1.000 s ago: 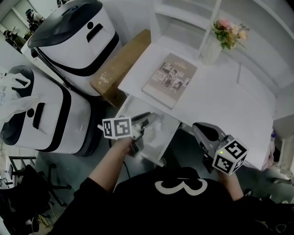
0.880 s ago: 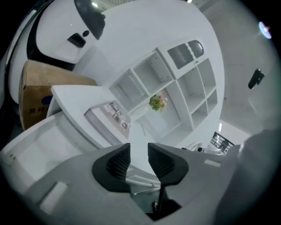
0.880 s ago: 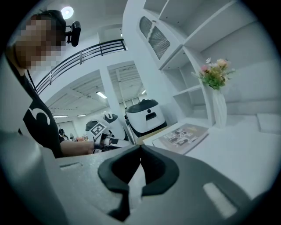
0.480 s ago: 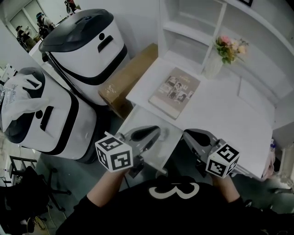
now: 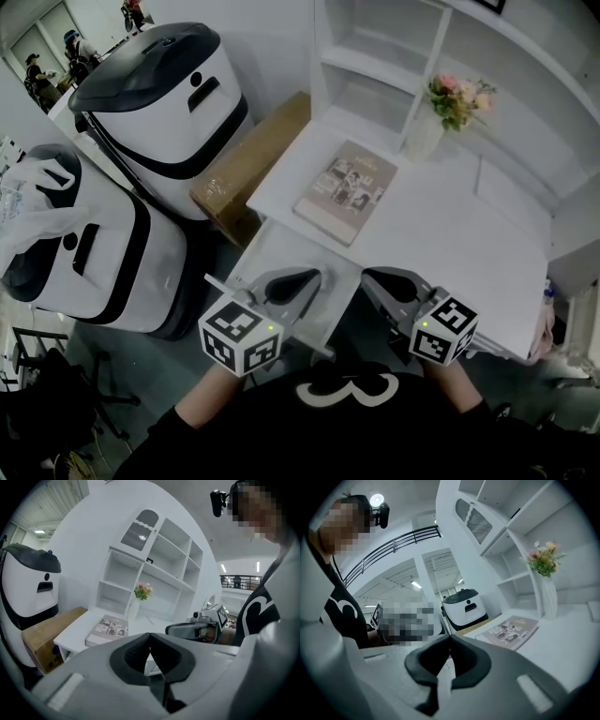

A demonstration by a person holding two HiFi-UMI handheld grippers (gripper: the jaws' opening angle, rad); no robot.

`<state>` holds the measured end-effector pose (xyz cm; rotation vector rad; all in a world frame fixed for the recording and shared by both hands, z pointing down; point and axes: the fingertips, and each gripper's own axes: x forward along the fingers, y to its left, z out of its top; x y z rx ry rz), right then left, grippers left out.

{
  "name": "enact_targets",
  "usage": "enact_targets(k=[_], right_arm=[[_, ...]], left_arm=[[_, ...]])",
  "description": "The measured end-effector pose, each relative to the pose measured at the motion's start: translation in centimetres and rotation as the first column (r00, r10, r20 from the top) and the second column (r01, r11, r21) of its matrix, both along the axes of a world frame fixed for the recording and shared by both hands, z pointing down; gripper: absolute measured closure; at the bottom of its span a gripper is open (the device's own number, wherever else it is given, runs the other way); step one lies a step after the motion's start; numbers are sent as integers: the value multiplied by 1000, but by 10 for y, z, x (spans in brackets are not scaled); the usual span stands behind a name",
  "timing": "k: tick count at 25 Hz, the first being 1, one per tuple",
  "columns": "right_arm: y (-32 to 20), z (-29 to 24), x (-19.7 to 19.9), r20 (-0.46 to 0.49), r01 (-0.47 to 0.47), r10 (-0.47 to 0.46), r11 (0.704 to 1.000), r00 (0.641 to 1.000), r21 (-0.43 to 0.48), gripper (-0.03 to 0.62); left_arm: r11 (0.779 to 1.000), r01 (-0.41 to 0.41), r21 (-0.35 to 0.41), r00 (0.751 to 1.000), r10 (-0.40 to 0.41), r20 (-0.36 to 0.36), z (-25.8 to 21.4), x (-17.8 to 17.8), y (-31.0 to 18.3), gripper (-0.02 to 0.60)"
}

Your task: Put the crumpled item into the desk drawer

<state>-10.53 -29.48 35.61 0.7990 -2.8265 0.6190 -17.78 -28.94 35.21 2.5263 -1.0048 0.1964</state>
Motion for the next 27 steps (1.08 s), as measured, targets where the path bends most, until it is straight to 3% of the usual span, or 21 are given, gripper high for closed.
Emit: enact_targets(k=[27], right_arm=[[-14, 8, 13, -21, -16, 16, 1000, 1000, -17, 592]], left_arm=[[1000, -10, -7, 999, 11, 31, 9, 9, -15, 572]])
